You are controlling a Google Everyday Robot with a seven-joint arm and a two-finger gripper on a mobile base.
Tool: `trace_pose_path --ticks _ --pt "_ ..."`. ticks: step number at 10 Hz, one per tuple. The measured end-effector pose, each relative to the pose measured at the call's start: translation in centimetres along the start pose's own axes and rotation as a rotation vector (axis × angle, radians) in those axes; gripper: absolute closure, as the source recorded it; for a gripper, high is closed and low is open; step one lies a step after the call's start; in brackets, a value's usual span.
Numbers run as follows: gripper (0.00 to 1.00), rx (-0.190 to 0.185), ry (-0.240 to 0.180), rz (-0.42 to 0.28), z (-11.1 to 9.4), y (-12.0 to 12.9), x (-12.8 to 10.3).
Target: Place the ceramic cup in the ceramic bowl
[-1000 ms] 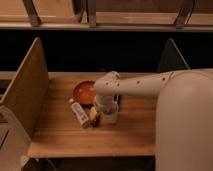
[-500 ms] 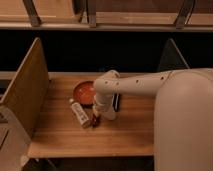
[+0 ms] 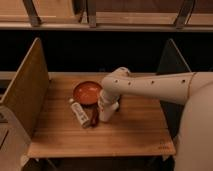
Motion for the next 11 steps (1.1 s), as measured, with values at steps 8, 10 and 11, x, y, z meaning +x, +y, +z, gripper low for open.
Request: trace_pose_path --ticks 8,10,11 --pt "1.0 0.125 -0.33 -0.438 -9.8 5.0 -10.7" --pt "1.0 0.106 -0.336 -0.566 -7.8 6.7 -12.2" --pt "1.0 0.096 -0.332 -0.612 -6.7 7.1 -12.7"
